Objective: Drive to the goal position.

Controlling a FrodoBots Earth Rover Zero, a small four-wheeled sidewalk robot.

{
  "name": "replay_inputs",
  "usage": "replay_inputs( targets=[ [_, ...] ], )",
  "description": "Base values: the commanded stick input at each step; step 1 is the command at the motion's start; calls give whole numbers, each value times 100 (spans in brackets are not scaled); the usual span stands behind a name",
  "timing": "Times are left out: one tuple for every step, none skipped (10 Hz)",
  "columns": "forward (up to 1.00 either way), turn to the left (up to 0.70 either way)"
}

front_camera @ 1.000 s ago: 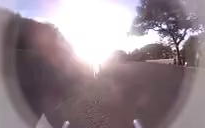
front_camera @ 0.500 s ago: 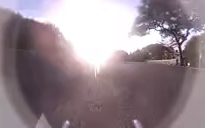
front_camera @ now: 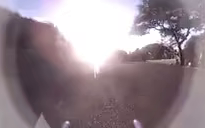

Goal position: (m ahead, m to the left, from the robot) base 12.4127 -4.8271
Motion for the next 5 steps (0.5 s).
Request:
replay_inputs(
  targets=[
    [50, -32],
    [50, -6],
    [50, 0],
    [50, -2],
    [50, -17]
  ],
)
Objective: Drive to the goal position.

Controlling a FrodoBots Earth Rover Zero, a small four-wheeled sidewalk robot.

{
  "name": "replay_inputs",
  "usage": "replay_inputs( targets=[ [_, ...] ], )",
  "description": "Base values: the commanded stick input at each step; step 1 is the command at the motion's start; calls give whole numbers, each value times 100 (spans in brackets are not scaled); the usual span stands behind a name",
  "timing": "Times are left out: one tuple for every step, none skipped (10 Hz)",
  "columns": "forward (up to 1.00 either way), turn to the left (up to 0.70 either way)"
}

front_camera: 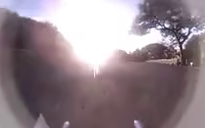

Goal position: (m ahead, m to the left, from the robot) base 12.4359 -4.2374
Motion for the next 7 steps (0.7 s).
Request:
replay_inputs(
  targets=[
    [50, -29],
    [50, 0],
    [50, 0],
    [50, -5],
    [50, -32],
    [50, -47],
    [50, -19]
  ],
)
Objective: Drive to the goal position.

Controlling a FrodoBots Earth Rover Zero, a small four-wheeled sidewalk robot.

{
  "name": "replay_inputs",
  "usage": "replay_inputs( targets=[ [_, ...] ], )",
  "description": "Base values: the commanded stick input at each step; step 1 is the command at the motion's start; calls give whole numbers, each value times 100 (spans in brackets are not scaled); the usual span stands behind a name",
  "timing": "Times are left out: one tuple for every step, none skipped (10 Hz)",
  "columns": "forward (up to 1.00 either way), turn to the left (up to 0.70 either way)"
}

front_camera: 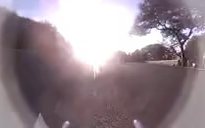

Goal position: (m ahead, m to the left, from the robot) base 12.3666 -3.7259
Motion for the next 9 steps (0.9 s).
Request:
replay_inputs(
  targets=[
    [50, 0],
    [50, 0],
    [50, -49],
    [50, -37],
    [50, 0],
    [50, -4],
    [50, -17],
    [50, -50],
    [50, -41]
  ],
)
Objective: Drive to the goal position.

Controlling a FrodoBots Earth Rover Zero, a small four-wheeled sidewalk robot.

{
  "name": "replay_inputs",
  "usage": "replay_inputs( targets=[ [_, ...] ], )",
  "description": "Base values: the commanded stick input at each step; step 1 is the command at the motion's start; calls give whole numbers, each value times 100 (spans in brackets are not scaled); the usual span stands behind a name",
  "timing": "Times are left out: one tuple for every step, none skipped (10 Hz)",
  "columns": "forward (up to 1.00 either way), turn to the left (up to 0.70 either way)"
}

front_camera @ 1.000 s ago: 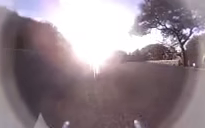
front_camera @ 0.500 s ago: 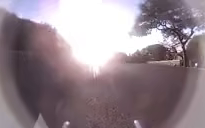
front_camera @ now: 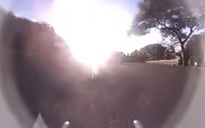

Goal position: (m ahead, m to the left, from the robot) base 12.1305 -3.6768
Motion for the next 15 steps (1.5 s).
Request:
replay_inputs(
  targets=[
    [50, 0],
    [50, 0],
    [50, -27],
    [50, -50],
    [50, -50],
    [50, 0],
    [50, -11],
    [50, -34],
    [50, -37],
    [50, 0],
    [50, -10],
    [50, -50],
    [50, -50],
    [50, -1],
    [50, 0]
  ],
)
